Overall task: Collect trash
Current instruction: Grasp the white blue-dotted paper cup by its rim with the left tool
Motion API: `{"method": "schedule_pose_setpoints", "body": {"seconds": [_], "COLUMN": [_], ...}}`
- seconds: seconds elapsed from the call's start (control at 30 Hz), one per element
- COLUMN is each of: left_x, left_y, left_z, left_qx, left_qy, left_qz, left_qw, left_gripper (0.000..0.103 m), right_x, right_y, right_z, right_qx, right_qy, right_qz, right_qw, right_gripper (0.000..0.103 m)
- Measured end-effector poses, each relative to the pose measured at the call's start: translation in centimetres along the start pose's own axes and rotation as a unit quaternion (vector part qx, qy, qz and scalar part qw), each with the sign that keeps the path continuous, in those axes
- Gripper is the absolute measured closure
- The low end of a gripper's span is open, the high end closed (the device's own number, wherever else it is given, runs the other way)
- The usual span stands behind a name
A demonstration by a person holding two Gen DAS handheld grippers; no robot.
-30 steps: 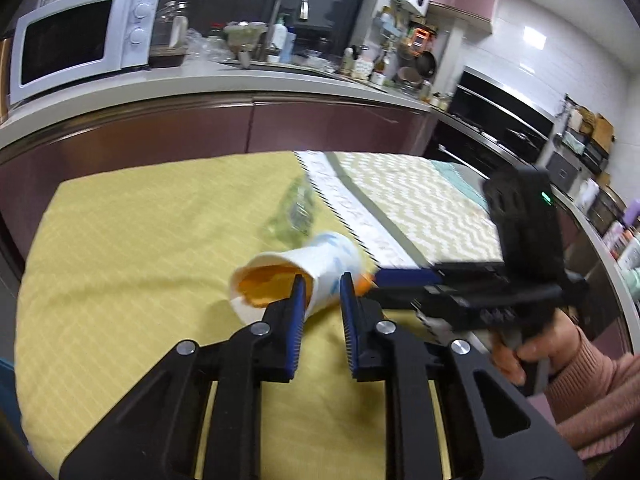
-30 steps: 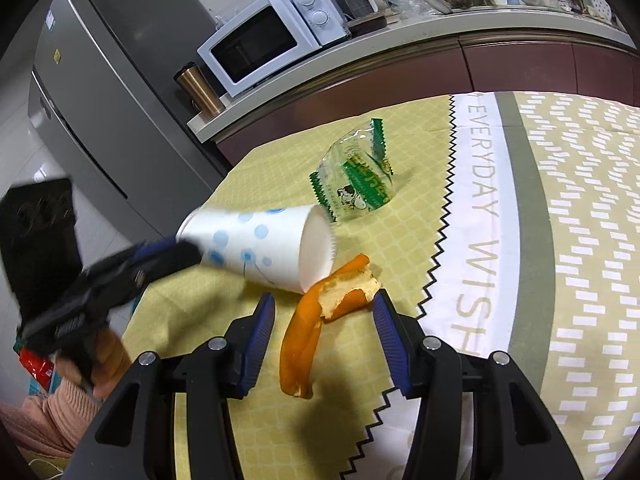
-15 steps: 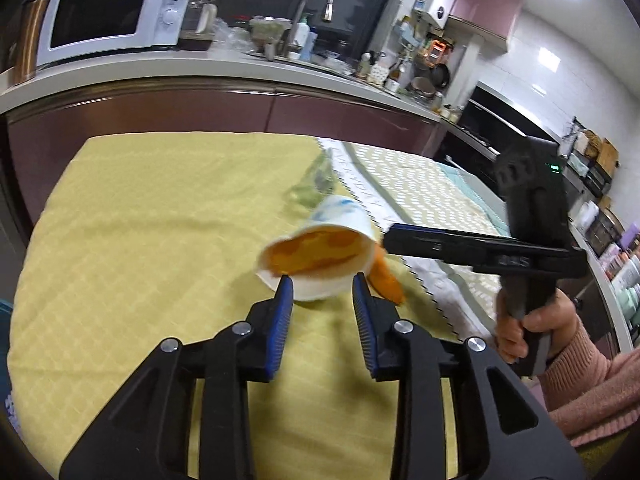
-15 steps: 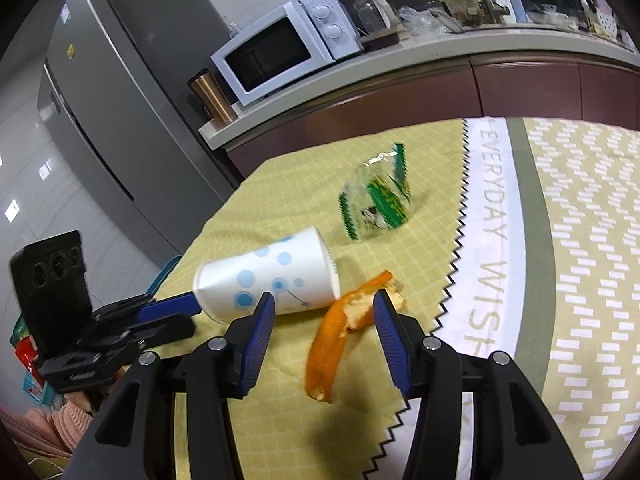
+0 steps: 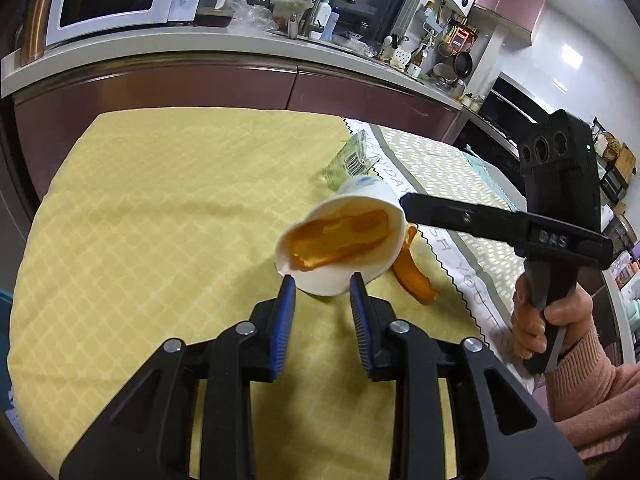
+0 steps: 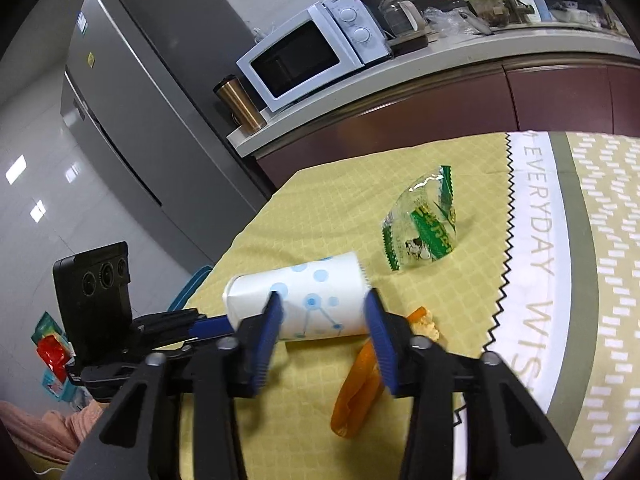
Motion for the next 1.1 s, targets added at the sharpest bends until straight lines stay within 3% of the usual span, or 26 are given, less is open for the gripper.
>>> {"method": "schedule_pose_setpoints", "body": {"seconds": [0.03, 0.07, 0.1, 0.2, 0.23, 0.33, 0.4, 0.53, 0.63, 0.77, 0.97, 1.1], "left_x": [0.0, 0.0, 0.0, -0.1, -0.2, 0.0, 0.0, 0.1, 0.1, 0.3, 1.1, 2.3], "left_y": [-0.1, -0.3, -0.4, -0.5, -0.5, -0.8, -1.0, -1.1, -1.1, -0.9, -1.1, -1.8], "left_z": [0.0, 0.0, 0.1, 0.3, 0.3, 0.4, 0.4, 0.6, 0.7, 0.9, 0.7, -0.1], "left_qx": [0.002, 0.005, 0.007, 0.009, 0.008, 0.014, 0.016, 0.019, 0.023, 0.024, 0.024, 0.024], "left_qy": [-0.003, -0.009, -0.01, -0.005, -0.002, 0.0, 0.0, 0.003, 0.007, 0.005, 0.012, 0.026], "left_qz": [-0.003, -0.007, -0.01, -0.006, -0.005, -0.012, -0.014, -0.013, -0.014, -0.022, -0.035, -0.049], "left_qw": [1.0, 0.9999, 0.9999, 0.9999, 1.0, 0.9998, 0.9998, 0.9997, 0.9996, 0.9994, 0.999, 0.9982], "left_gripper": [0.077, 0.077, 0.077, 0.077, 0.077, 0.077, 0.077, 0.077, 0.077, 0.078, 0.083, 0.075], "right_x": [0.0, 0.3, 0.7, 1.8, 1.6, 0.3, -0.5, -0.5, 0.0, 1.9, 4.9, 6.2], "right_y": [0.0, -0.1, -0.2, -0.4, -0.1, 0.9, 1.3, 0.8, 0.6, 0.3, -0.4, -0.6], "right_z": [-0.1, 0.0, 0.1, 0.2, 0.1, -0.4, -0.1, 1.4, 1.7, 0.8, -0.3, -0.5], "right_qx": [0.0, 0.004, 0.008, 0.009, 0.001, -0.015, -0.009, 0.024, 0.028, 0.029, 0.033, 0.034], "right_qy": [0.002, 0.013, 0.024, 0.026, 0.008, 0.011, 0.018, 0.057, 0.076, 0.105, 0.069, 0.053], "right_qz": [0.001, 0.001, 0.001, -0.02, -0.023, 0.008, 0.023, 0.03, 0.023, -0.006, -0.085, -0.118], "right_qw": [1.0, 1.0, 1.0, 0.999, 1.0, 1.0, 1.0, 0.998, 0.996, 0.994, 0.994, 0.991], "right_gripper": [0.082, 0.1, 0.101, 0.099, 0.096, 0.071, 0.071, 0.061, 0.065, 0.086, 0.093, 0.096]}}
Point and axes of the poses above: each gripper's, at about its wrist camera, not at the fingertips, and z roughly the way its jaws point, x to its left, y to its top, the point moved 10 cm from there along z, roughly the way its jaws point, and after that the axes turned 2 degrees about x, right-handed, at the moved point
